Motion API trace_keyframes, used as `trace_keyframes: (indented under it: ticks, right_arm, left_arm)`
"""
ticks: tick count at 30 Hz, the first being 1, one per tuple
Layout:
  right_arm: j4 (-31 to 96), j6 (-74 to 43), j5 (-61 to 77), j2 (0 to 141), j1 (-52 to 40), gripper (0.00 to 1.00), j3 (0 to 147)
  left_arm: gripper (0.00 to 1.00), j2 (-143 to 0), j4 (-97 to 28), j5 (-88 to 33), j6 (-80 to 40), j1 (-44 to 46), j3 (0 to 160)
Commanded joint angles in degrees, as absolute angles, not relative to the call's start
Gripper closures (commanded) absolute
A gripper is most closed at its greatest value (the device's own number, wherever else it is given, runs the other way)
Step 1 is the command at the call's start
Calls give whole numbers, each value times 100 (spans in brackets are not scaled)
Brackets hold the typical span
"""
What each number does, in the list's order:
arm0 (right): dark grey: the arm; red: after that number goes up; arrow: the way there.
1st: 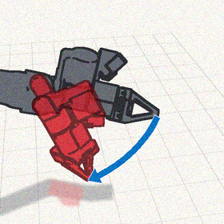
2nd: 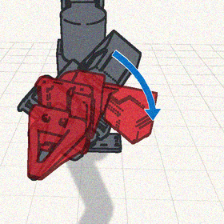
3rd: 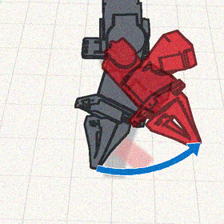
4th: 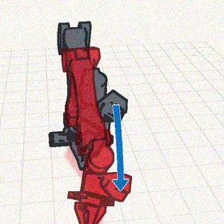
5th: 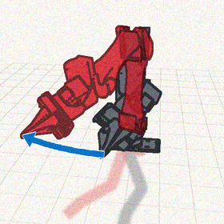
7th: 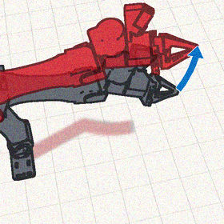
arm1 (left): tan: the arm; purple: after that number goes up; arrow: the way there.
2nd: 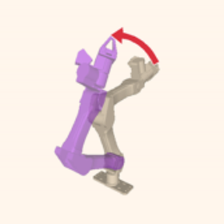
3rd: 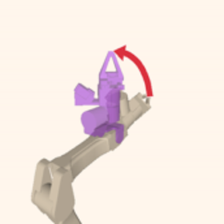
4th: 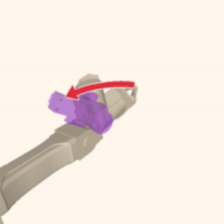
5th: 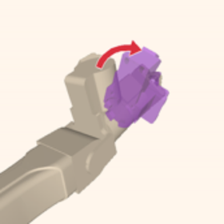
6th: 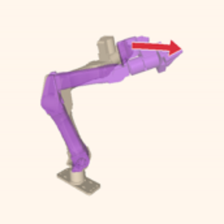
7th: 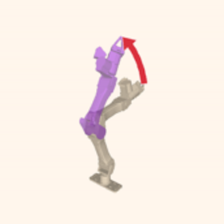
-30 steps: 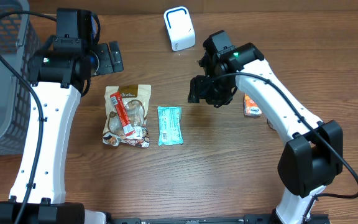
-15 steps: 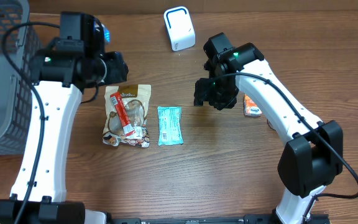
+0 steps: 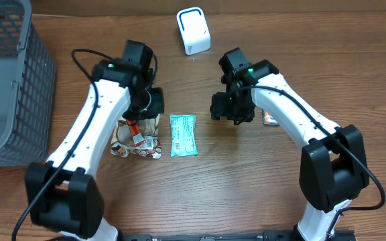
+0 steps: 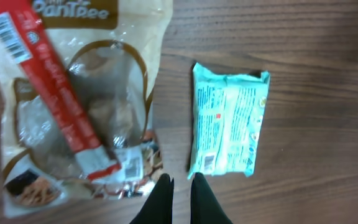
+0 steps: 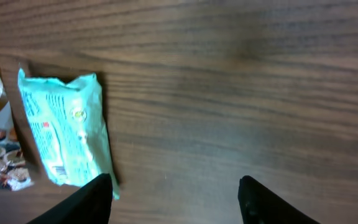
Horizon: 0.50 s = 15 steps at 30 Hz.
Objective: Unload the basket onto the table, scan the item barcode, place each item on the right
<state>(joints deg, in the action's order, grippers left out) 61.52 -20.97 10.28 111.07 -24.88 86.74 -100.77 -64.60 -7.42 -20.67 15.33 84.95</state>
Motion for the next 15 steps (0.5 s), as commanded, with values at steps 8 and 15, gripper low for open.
trace_keyframes:
  ticks: [8,15]
  right_arm:
    - [6007,-2147,1011,11048,-2432,37,8560]
    - [6117,-2145,1013,11048,-2274,37,8556]
  left_arm:
    - [96,-10978,-6167,-521,-2185,1925,8444]
    - [96,-11356,-6038,-447,-2187,1955,8444]
